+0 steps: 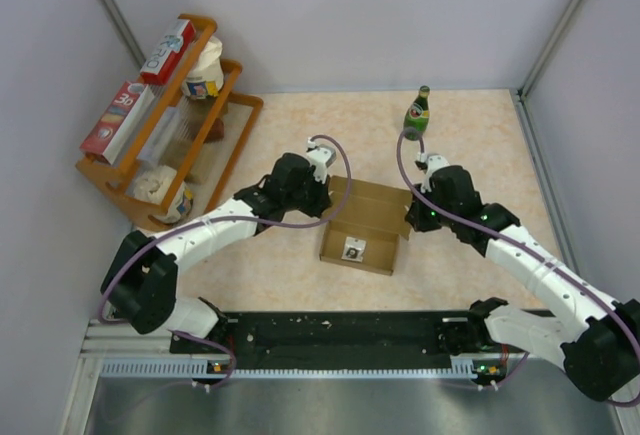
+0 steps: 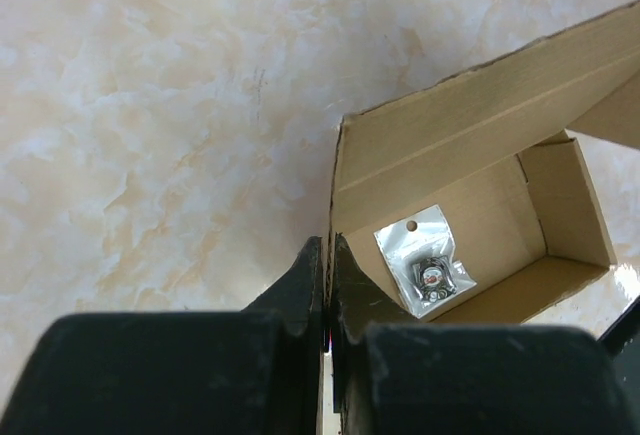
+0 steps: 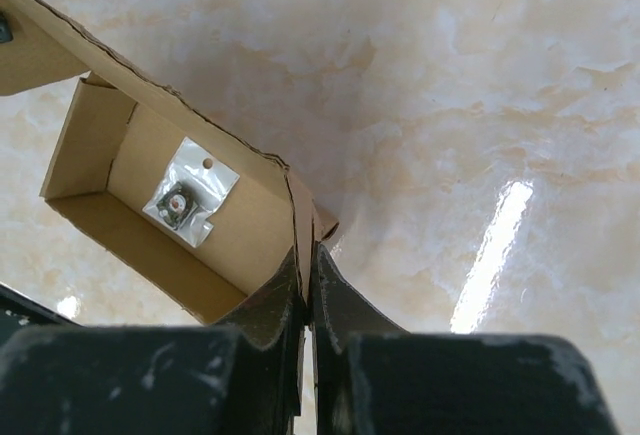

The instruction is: Fold the paper box

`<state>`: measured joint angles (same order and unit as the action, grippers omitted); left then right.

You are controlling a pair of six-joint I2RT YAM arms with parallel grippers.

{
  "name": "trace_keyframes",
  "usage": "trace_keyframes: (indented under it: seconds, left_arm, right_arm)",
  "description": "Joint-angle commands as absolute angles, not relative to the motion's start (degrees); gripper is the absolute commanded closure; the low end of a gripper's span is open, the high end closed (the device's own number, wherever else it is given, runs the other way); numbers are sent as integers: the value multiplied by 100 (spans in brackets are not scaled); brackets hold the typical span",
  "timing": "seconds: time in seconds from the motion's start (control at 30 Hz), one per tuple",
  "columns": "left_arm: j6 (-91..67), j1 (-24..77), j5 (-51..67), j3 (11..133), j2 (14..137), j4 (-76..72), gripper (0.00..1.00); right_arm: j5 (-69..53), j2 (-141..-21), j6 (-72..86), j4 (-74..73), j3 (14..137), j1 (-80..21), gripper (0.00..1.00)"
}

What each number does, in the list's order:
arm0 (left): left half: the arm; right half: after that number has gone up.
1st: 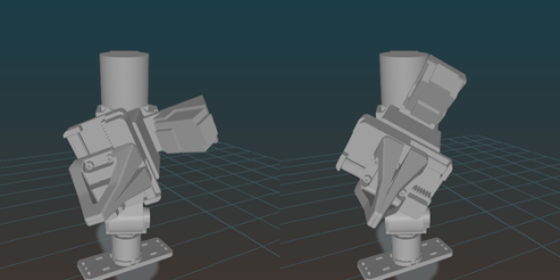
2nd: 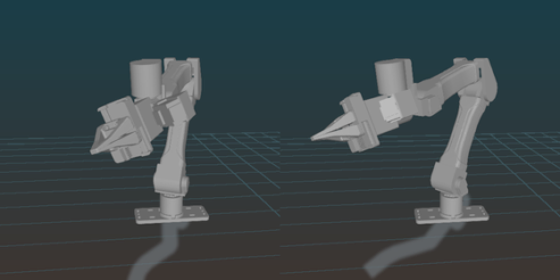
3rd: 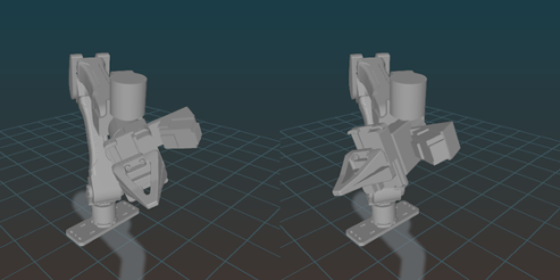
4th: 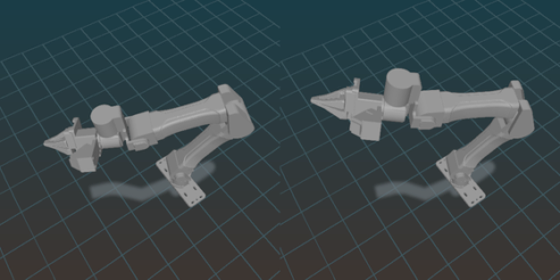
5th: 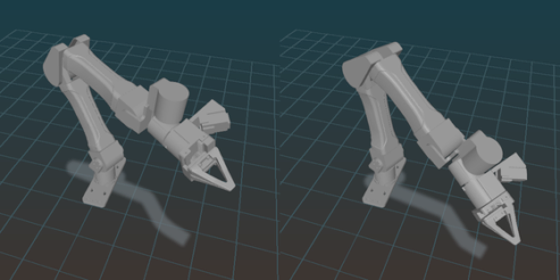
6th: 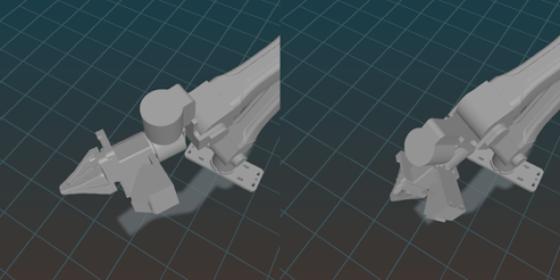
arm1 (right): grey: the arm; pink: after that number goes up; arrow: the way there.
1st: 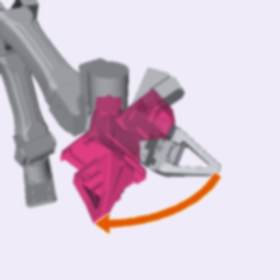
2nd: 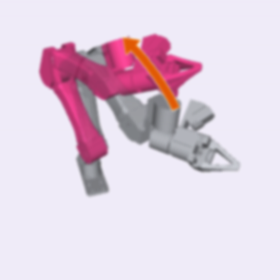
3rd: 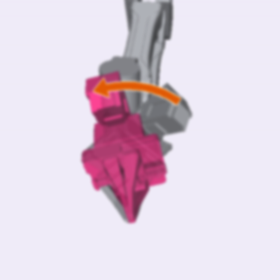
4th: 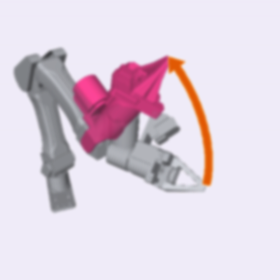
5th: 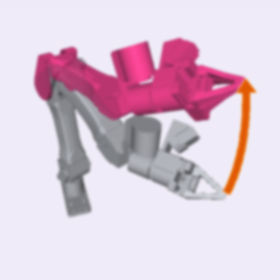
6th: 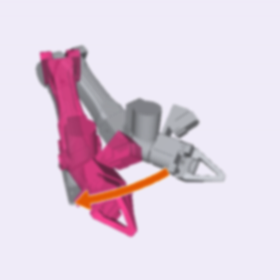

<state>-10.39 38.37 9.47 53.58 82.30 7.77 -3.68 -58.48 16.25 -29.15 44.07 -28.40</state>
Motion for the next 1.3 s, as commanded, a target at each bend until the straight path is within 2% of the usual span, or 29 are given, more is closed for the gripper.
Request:
trace_keyframes:
  seconds: [0.0, 0.5, 0.8, 1.27]
  left_arm:
    - [-1783, 4016, 221, 5484, 7928, 440, 100]
    - [-3111, 5009, -2556, 5168, 7708, 115, 100]
    - [-3419, 5361, -3032, 4193, 7287, -1036, 100]
    - [-3990, 6204, -4165, 3472, 7119, -1397, 100]
  right_arm:
    - [183, -5862, 2135, -2418, 4816, -3137, 100]
    - [2380, -6258, 3217, -1099, 4553, -4262, 100]
    - [3172, -5951, 2963, -203, 3754, -4956, 100]
    - [3647, -5406, 3138, 176, 2752, -5475, 100]
